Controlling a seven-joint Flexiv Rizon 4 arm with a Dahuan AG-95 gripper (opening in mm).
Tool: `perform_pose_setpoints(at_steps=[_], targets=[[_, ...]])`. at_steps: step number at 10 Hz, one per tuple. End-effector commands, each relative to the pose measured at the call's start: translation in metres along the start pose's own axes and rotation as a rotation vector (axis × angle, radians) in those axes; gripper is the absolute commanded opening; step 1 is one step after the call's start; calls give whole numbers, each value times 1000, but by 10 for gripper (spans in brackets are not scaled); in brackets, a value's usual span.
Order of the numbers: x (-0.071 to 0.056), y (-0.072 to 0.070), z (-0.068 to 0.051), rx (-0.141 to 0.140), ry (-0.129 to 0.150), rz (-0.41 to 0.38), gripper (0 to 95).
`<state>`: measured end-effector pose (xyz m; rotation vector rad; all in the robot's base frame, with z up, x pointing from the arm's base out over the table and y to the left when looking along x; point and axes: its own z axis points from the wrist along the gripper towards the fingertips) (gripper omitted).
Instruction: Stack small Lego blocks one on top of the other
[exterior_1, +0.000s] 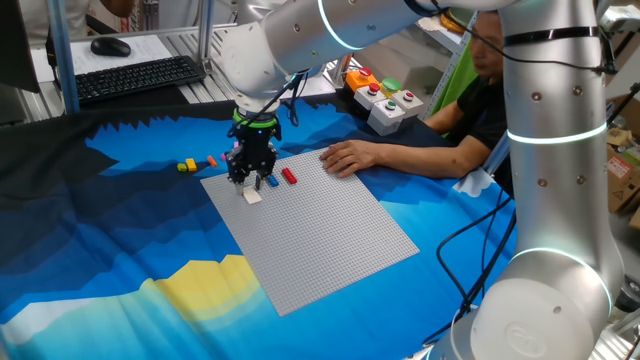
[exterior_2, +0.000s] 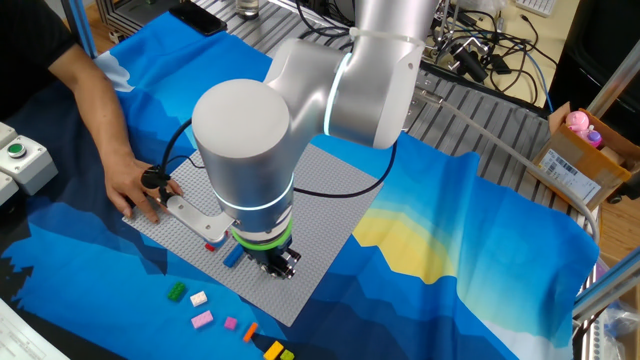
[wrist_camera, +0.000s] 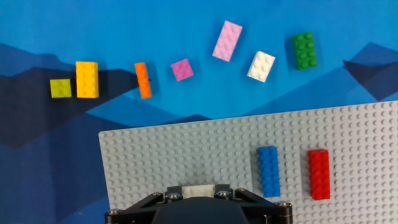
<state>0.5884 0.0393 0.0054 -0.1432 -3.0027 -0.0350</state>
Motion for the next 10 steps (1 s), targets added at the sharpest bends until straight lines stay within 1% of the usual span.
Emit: perform_pose_setpoints(at_steps=[1, 2, 4, 8, 9, 10], targets=[[5, 2, -8, 11, 3, 15, 380], [7, 4, -10, 10, 5, 25, 380], [8, 5, -11, 11, 6, 32, 0], [6, 5, -8, 10, 6, 43, 0], [5, 5, -5, 9, 6, 44, 0], [3, 5, 0, 8, 5, 45, 0]])
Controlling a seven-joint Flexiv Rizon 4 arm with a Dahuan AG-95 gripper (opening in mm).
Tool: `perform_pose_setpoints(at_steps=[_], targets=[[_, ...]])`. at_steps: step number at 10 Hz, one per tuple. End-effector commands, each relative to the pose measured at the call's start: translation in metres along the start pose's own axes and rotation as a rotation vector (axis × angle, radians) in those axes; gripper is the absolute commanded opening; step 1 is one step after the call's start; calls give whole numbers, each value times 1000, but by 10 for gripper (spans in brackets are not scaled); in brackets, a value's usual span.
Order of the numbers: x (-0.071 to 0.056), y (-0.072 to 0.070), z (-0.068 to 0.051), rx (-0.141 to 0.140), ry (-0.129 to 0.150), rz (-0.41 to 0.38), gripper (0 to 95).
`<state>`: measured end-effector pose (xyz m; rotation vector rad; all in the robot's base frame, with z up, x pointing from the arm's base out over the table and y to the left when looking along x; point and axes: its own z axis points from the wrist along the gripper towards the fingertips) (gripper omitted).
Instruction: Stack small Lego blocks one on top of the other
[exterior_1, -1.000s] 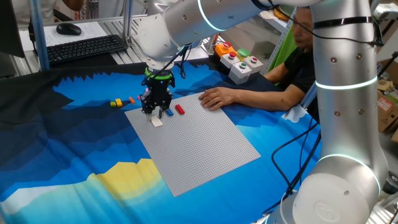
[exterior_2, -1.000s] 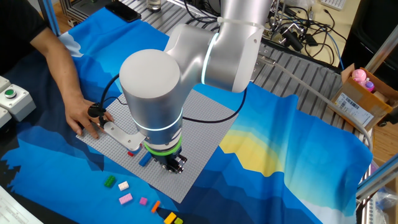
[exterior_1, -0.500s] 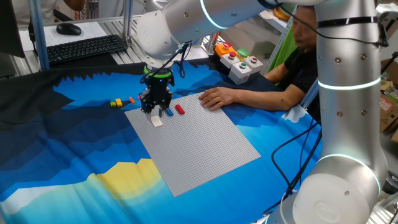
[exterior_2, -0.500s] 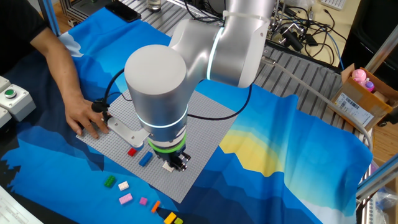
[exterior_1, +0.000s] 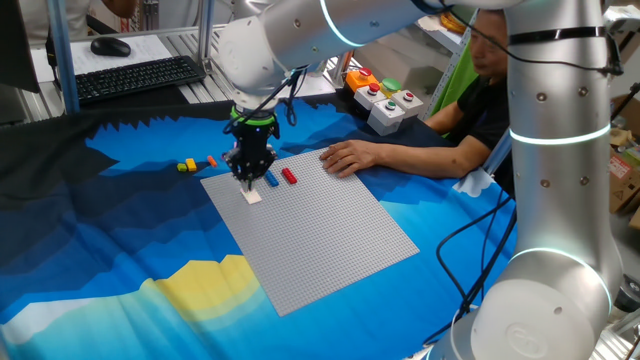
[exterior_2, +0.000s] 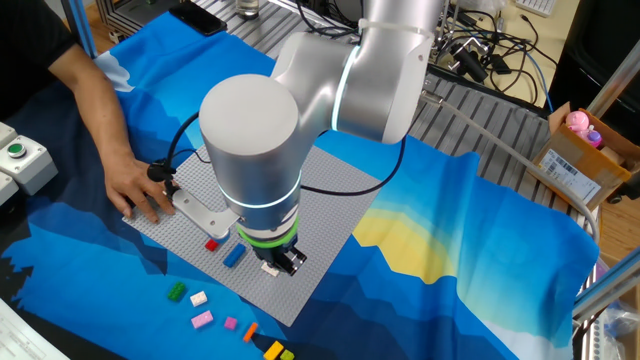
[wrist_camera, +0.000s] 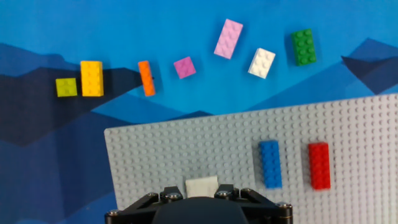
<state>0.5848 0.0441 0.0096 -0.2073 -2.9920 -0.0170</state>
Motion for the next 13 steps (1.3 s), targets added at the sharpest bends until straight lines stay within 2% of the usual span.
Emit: perform_pose_setpoints(at_steps=[1, 4, 6, 10, 12, 13], targets=[[-3, 0, 9, -1, -5, 0, 0], [0, 0, 9, -4, -1, 3, 0], [5, -1, 13, -5, -9, 4, 0], [4, -2, 15, -3, -12, 5, 0], [2, 0, 3, 11, -1, 10, 0], [0, 1, -11, 22, 26, 12, 0]])
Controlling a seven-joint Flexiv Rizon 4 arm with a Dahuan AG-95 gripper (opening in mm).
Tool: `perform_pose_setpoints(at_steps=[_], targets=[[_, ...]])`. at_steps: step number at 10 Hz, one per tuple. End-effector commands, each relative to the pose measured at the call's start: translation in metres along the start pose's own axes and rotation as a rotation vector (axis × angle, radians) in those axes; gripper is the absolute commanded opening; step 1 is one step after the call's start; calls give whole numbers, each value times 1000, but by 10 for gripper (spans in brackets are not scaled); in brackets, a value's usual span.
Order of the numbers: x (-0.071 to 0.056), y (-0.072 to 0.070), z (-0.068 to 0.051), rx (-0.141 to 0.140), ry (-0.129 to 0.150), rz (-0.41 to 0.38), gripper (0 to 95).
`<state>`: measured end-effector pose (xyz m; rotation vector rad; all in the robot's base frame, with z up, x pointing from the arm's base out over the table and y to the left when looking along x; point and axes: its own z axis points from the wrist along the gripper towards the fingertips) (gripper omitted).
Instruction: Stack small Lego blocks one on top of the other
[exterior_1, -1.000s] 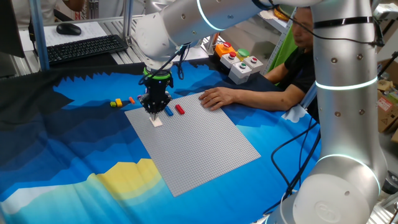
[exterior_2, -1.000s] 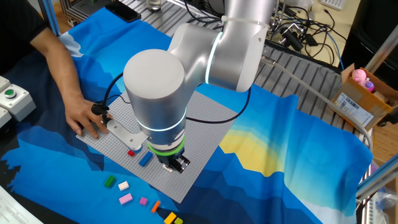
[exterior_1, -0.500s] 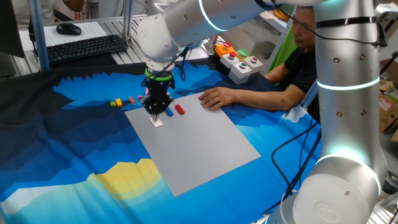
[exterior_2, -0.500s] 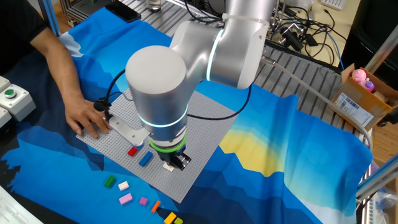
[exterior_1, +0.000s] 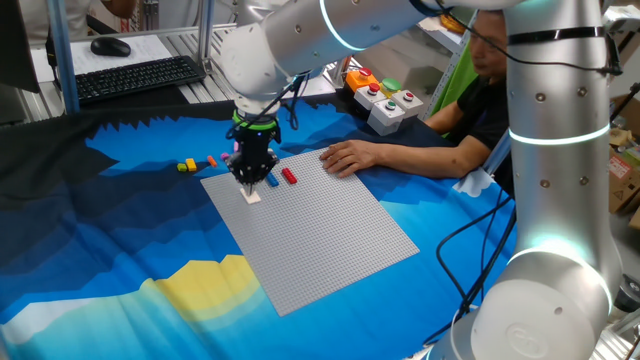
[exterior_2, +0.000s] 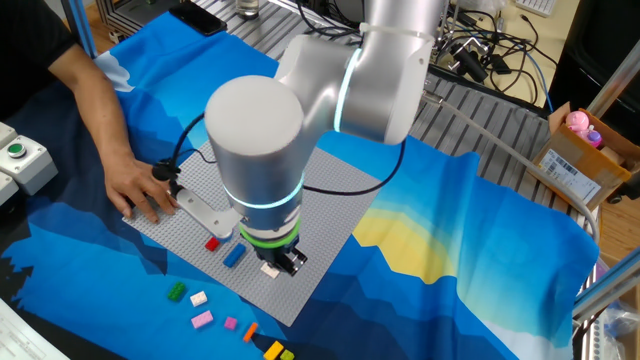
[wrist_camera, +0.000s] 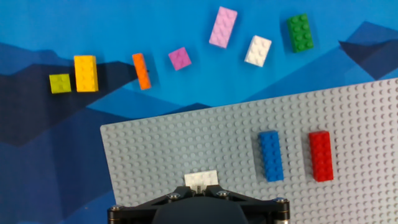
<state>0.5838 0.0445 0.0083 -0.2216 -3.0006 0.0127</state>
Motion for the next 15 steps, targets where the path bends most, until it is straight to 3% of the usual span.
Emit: perform_pose_setpoints(at_steps=[1, 9, 15], targets=[[0, 0, -14, 6, 34, 5, 0], [-3, 0, 4, -2, 13, -1, 0], [4, 0, 6, -3, 12, 6, 0]])
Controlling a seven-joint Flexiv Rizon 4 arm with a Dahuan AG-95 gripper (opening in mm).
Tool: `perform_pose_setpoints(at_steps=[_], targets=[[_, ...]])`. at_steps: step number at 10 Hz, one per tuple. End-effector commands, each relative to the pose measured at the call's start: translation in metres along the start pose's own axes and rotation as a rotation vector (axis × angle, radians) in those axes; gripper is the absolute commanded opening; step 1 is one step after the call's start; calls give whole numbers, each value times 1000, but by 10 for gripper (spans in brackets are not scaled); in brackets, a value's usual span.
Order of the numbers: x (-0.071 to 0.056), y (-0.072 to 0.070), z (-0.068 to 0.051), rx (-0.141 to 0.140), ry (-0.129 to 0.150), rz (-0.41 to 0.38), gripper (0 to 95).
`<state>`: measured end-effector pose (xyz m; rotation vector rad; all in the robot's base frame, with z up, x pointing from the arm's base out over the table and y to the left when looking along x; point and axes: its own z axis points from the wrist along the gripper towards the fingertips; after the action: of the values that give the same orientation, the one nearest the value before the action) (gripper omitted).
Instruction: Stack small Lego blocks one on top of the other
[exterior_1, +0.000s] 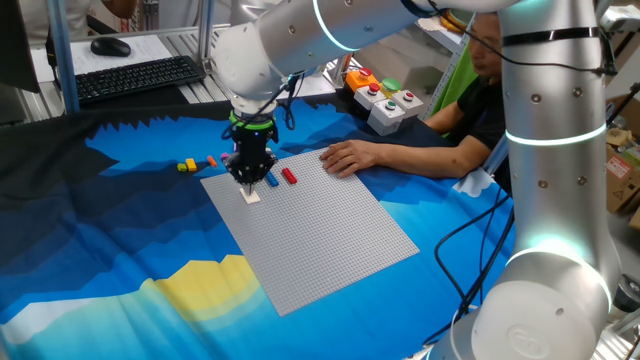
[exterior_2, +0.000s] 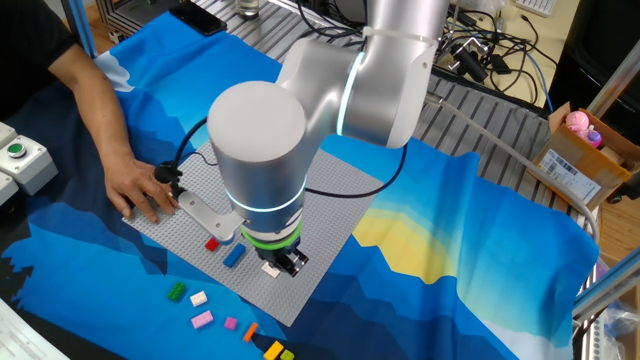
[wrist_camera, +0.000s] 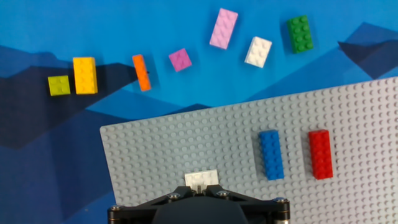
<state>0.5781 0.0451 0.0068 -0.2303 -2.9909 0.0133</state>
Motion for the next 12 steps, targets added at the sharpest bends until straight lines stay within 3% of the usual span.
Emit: perform_pose_setpoints(at_steps=[1, 12], targets=[[-1, 0, 4, -4, 2, -1, 0], [-4, 1, 5, -18, 2, 19, 0]])
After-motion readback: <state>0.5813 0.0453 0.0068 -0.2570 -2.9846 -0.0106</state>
